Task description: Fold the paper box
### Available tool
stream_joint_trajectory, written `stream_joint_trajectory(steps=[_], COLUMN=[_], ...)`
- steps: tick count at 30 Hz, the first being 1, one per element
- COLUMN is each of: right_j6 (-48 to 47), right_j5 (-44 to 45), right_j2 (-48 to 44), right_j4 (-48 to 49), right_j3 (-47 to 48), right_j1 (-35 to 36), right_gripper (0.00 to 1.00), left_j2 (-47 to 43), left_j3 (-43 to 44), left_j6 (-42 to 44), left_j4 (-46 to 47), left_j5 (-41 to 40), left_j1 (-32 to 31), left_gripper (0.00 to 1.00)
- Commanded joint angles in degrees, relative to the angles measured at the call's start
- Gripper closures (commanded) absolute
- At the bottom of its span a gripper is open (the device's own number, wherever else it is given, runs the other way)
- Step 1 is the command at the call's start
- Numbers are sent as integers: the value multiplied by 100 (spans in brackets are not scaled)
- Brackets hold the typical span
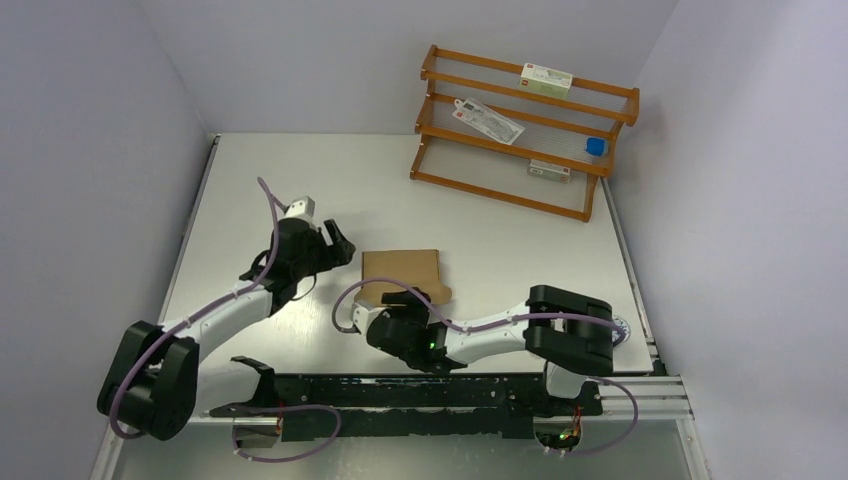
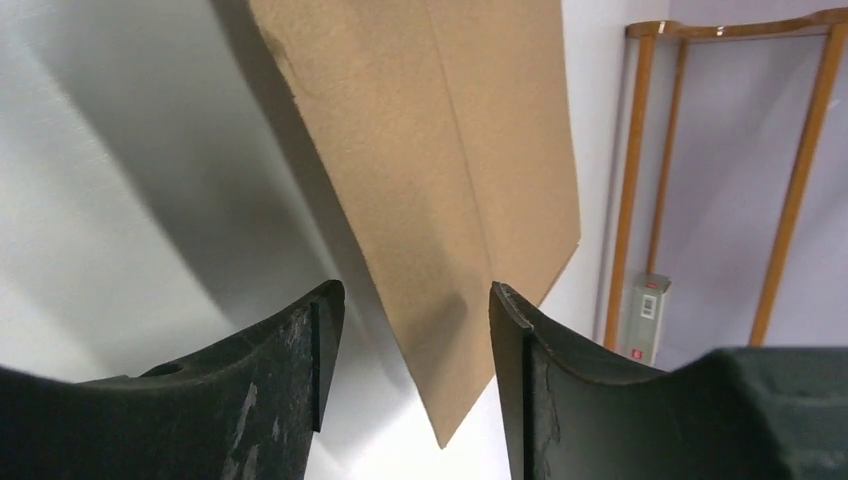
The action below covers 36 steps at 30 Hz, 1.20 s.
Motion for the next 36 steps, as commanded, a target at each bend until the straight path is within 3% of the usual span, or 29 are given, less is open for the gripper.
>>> stream_joint_trajectory(steps=[1, 7, 10, 14, 24, 36], right_j6=[-558, -648, -612, -483, 81, 758], right_j5=[564, 540, 471, 243, -653, -2004], right_j2=[132, 160, 63, -9, -185, -260], right_j4=[564, 518, 491, 318, -460, -1410], right_j3=[120, 204, 188, 217, 658, 1388], right_j1=[57, 61, 66, 67, -158, -750], right_gripper=[42, 68, 85, 98, 100, 100], left_j2=[432, 1157, 931, 316, -1428, -2475], left_j3=[536, 1078, 935, 764, 530, 1043], left_j6=[88, 120, -4, -190, -660, -892], left_j4=[258, 134, 115, -115, -931, -2533], left_j5=[178, 471, 371, 164, -581, -973], left_j1=[78, 90, 99, 139, 152, 152], left_gripper=[21, 24, 24, 23, 21, 20])
